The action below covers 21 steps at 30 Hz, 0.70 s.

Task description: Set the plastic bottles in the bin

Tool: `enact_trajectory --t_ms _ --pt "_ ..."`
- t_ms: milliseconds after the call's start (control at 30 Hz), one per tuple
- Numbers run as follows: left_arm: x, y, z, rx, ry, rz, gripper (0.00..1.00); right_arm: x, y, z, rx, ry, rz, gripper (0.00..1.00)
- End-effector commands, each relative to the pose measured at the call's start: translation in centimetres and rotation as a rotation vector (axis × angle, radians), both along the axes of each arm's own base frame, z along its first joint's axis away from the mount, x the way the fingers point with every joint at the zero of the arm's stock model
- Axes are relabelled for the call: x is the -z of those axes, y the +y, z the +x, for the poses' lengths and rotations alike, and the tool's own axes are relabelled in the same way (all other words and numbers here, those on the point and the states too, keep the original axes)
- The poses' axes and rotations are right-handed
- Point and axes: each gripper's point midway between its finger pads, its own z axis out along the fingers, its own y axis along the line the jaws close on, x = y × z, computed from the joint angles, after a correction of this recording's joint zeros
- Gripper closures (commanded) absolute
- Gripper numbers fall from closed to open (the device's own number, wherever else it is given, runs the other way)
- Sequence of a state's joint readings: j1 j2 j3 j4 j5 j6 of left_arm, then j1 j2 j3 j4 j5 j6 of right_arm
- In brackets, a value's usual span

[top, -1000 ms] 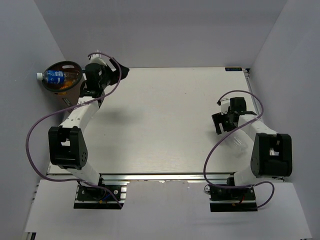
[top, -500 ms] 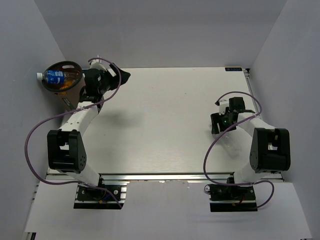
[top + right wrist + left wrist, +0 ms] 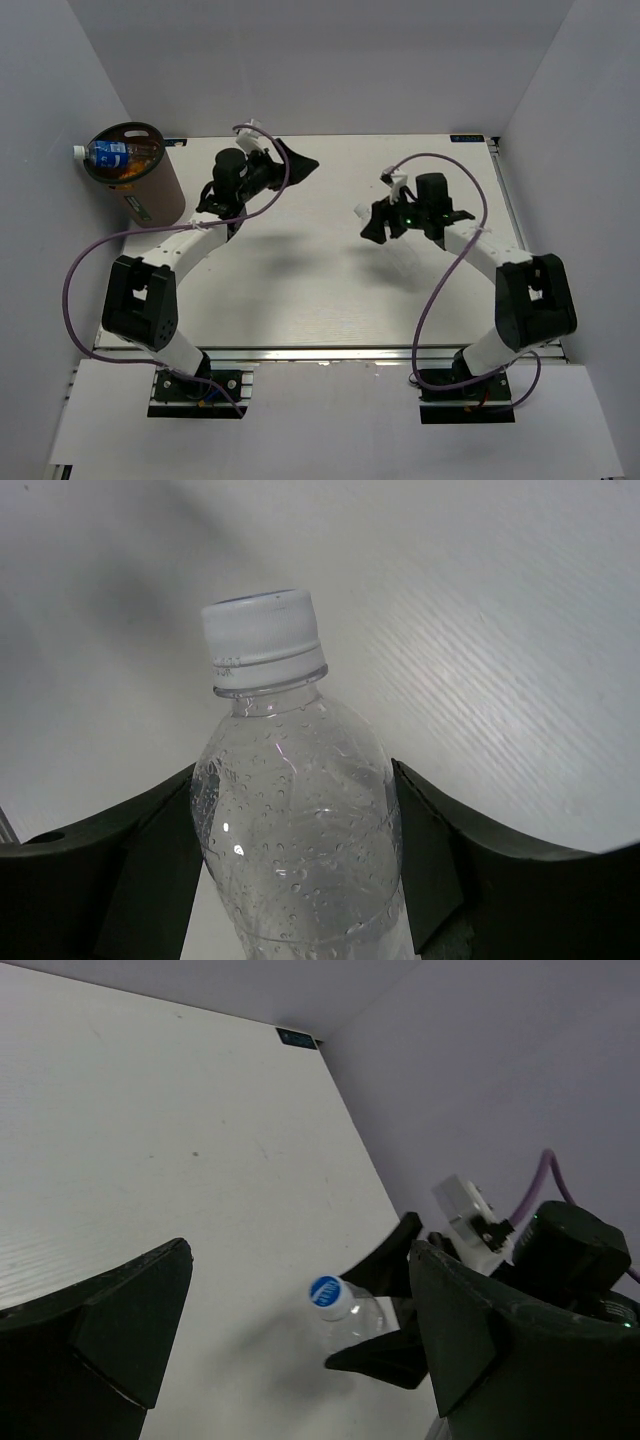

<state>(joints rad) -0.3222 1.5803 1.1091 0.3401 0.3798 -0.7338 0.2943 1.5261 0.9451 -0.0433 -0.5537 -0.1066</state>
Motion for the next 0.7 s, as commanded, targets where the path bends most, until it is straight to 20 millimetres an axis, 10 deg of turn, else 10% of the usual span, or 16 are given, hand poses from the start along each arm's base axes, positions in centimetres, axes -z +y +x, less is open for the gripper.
enact_trajectory --t_ms 0,300,667 --pt "-2.5 -1.1 -0.7 0.004 -0.066 -0.044 0.02 -3.8 4.5 2.8 -0.018 -0.111 0.102 0.75" --pt "-0.5 -2.4 -0.2 -0.022 -0.032 0.014 0.02 -7.0 10.4 4.3 -0.071 -0.157 0.237 0.74" --pt "2.1 -6.1 -0.2 0.037 0.018 0.080 0.02 -9.0 12.7 4.8 -0.080 -0.194 0.283 0.74"
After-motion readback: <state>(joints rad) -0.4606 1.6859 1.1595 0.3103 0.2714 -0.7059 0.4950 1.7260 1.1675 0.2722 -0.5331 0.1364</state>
